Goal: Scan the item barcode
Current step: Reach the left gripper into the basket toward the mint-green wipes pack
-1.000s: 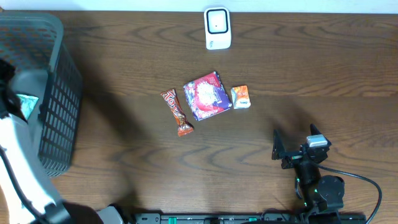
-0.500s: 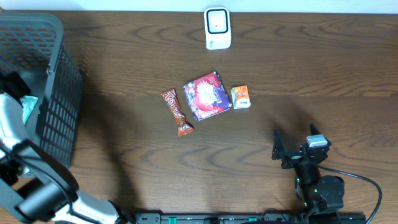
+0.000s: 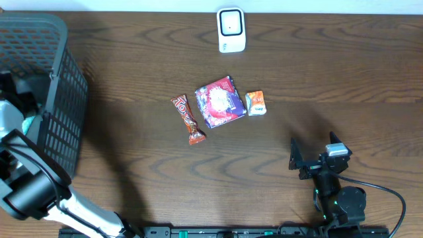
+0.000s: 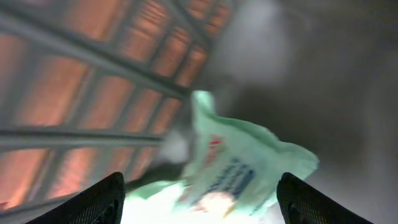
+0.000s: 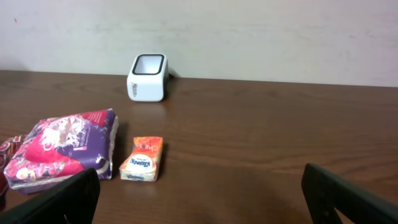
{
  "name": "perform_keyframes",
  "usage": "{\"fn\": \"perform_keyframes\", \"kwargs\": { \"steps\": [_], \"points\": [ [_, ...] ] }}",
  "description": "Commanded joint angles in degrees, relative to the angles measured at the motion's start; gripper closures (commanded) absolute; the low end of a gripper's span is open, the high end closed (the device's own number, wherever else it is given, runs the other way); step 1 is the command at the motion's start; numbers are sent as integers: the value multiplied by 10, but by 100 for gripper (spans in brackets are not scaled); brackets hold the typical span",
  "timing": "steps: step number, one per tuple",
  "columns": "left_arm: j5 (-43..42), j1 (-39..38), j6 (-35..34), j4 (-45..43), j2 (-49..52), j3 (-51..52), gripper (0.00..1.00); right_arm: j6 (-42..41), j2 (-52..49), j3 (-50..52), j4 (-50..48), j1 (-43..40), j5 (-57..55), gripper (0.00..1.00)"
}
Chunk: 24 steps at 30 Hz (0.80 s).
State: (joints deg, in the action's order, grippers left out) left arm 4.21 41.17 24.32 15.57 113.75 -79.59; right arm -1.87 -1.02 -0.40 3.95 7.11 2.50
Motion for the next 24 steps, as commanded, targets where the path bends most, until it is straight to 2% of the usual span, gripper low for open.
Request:
{"fn": "perform_keyframes", "kwargs": {
  "steps": [1, 7, 9, 12, 15, 16, 20, 22, 24],
  "points": [
    [-23, 1, 19, 2, 24, -5, 22, 7, 2, 1, 2, 4, -5, 1],
    [-23, 1, 18, 7, 50, -4, 23, 7, 2, 1, 2, 4, -5, 1],
    [-23, 1, 18, 9, 59, -4, 28, 7, 2, 1, 2, 4, -5, 1],
    [-23, 1, 17, 13, 62, -3, 62, 7, 2, 1, 2, 4, -5, 1],
    [-23, 1, -2, 13, 54, -4, 81, 7, 2, 1, 2, 4, -5, 1],
    [-23, 1, -14, 13, 48, -4, 92, 7, 2, 1, 2, 4, -5, 1],
    [-24, 1, -103, 4, -8, -4, 93, 7, 2, 1, 2, 4, -5, 1],
    [-65, 1, -151, -2, -56, -4, 92, 7, 2, 1, 2, 4, -5, 1],
    [-140, 2, -186, -11, -109, -4, 92, 7, 2, 1, 2, 4, -5, 1]
  ]
}}
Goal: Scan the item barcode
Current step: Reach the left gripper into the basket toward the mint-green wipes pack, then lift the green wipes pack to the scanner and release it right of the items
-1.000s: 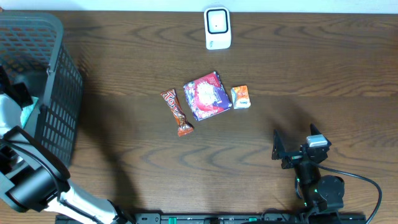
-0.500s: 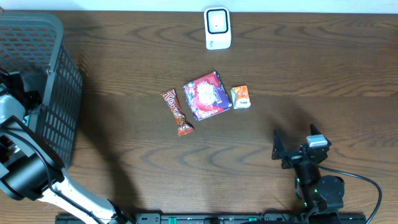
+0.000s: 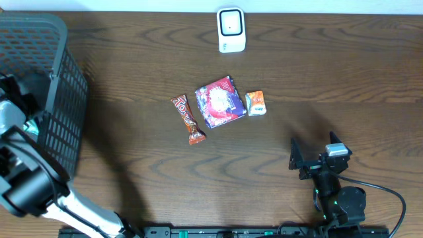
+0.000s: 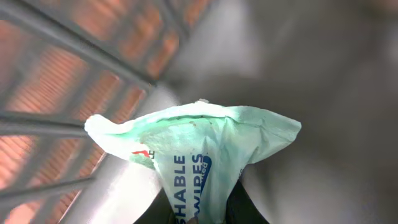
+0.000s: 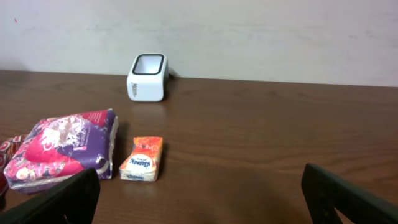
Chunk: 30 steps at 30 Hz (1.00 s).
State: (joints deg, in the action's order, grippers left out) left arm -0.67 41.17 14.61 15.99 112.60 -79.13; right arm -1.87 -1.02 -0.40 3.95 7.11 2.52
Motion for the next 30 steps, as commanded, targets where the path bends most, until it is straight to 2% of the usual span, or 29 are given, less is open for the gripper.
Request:
{"fn": "perform_keyframes", "kwargs": {
  "steps": [1, 3, 7, 11, 15, 22, 26, 30],
  "points": [
    [-134, 2, -111, -23, -126, -8, 93, 7, 2, 1, 2, 4, -5, 1],
    [-205, 2, -169, -50, -180, -8, 93, 7, 2, 1, 2, 4, -5, 1],
    [-290, 0, -298, -97, -285, -8, 93, 7, 2, 1, 2, 4, -5, 1],
    [-292, -24, -362, -97, -365, -8, 92, 7, 2, 1, 2, 4, -5, 1],
    [-292, -81, -435, -97, -430, -8, 92, 7, 2, 1, 2, 4, -5, 1],
    [-295, -297, -411, -76, -474, -8, 92, 7, 2, 1, 2, 4, -5, 1],
    [-283, -423, -403, -46, -440, -8, 93, 7, 2, 1, 2, 4, -5, 1],
    [-283, -515, -398, -40, -375, -8, 93, 7, 2, 1, 2, 4, -5, 1]
  ]
}}
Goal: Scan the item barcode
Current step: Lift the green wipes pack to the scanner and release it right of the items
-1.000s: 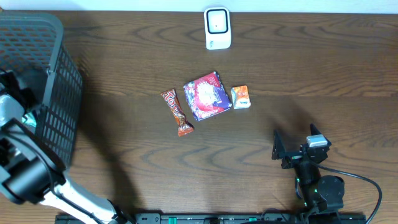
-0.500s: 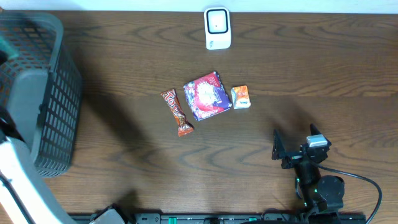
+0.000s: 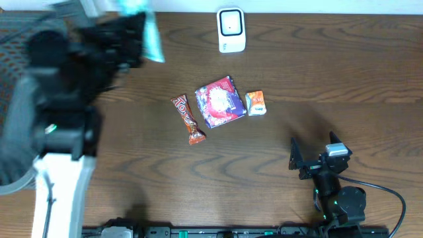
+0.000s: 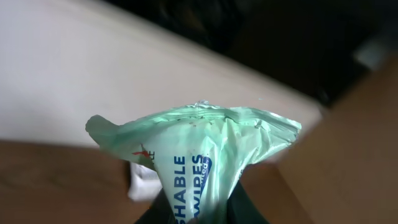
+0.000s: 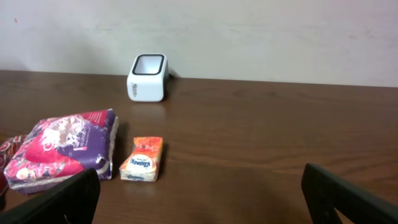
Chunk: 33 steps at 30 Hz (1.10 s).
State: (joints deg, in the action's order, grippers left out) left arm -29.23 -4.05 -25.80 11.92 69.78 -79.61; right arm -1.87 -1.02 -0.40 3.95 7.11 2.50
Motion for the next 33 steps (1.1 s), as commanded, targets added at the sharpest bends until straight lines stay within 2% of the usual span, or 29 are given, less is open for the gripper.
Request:
{"fn": "perform_keyframes", "kwargs": {
  "steps": [1, 8, 11, 14, 20, 22, 26, 28, 33],
  "points": [
    [3, -87, 5, 0, 75, -3, 93, 7, 2, 1, 2, 4, -5, 1],
    [6, -220, 2, -13, 219, -3, 93, 7, 2, 1, 2, 4, -5, 1],
    [49, -256, 2, -13, 270, -3, 92, 7, 2, 1, 2, 4, -5, 1],
    [92, -284, 2, -23, 315, -3, 92, 7, 2, 1, 2, 4, -5, 1],
    [94, -325, -9, -78, 374, -3, 83, 7, 2, 1, 2, 4, -5, 1],
    [112, -332, -9, -84, 386, -3, 83, 7, 2, 1, 2, 4, -5, 1],
    [135, -340, -9, -77, 404, -3, 66, 7, 2, 1, 2, 4, -5, 1],
    [134, -340, -9, -74, 407, -3, 44, 7, 2, 1, 2, 4, -5, 1],
    [132, -336, -9, -71, 388, -3, 32, 7, 2, 1, 2, 4, -5, 1]
  ]
}}
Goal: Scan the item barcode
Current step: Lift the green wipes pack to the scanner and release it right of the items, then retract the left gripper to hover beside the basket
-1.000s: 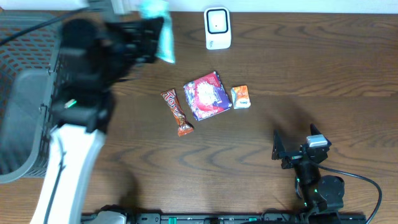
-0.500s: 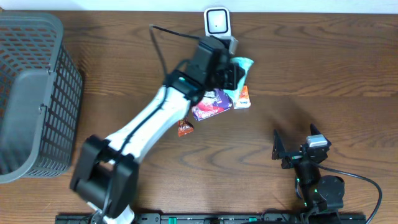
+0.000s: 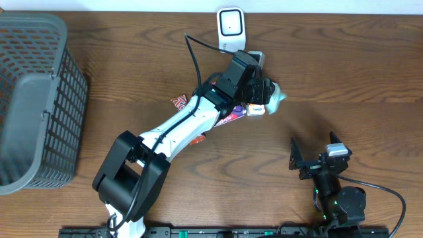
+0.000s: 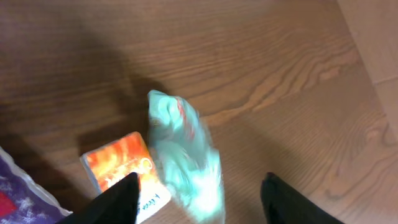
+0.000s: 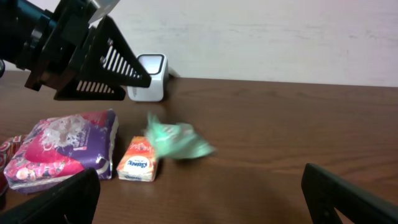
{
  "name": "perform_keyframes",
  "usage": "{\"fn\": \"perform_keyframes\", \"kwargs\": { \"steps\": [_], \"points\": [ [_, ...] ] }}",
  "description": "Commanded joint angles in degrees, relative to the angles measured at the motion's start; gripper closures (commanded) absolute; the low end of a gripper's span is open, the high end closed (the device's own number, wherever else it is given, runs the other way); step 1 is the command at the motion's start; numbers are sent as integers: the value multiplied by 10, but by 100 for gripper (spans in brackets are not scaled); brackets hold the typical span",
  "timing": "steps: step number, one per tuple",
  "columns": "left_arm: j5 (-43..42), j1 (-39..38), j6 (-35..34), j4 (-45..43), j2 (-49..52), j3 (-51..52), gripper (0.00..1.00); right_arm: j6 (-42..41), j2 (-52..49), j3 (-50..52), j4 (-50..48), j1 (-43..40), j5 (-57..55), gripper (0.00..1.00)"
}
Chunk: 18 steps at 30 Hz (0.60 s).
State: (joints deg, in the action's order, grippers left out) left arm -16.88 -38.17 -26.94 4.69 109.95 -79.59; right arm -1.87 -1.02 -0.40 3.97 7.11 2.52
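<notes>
A pale green wipes packet [image 4: 183, 155] shows blurred between the spread fingers of my left gripper [image 4: 202, 202], which is open and not holding it. In the right wrist view the green packet [image 5: 177, 140] is just right of the orange tissue pack [image 5: 140, 163]; whether it rests on the wood cannot be told. From overhead the green packet [image 3: 276, 98] lies beside my left gripper [image 3: 261, 86], in front of the white scanner [image 3: 230, 30]. My right gripper [image 5: 202, 199] stays open and empty near the front edge.
A purple packet [image 5: 62, 149] lies left of the orange pack. A red candy bar [image 3: 197, 137] is partly under my left arm. The dark mesh basket [image 3: 39, 99] fills the far left. The right gripper [image 3: 314, 157] sits front right.
My left gripper was shut on the green packet, high near the back left. Now it is open over the table's middle, with the packet loose beside the orange pack. The right arm is unmoved.
My left gripper was open inside the basket over the green packet. Then it was shut on the packet there. Then it held the packet up outside the basket. Now the gripper is open and the packet is by the orange pack, before the scanner.
</notes>
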Motion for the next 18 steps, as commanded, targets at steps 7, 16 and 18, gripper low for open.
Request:
{"fn": "perform_keyframes", "kwargs": {
  "steps": [7, 16, 18],
  "points": [
    [9, 38, 8, 45, -111, -4, 27, 7, 2, 1, 2, 4, -5, 1],
    [15, 141, 51, 285, -230, -4, 26, 7, 2, 1, 2, 4, -5, 1],
    [18, 170, 53, 341, -241, -4, 26, 7, 2, 1, 2, 4, -5, 1]
  ]
}}
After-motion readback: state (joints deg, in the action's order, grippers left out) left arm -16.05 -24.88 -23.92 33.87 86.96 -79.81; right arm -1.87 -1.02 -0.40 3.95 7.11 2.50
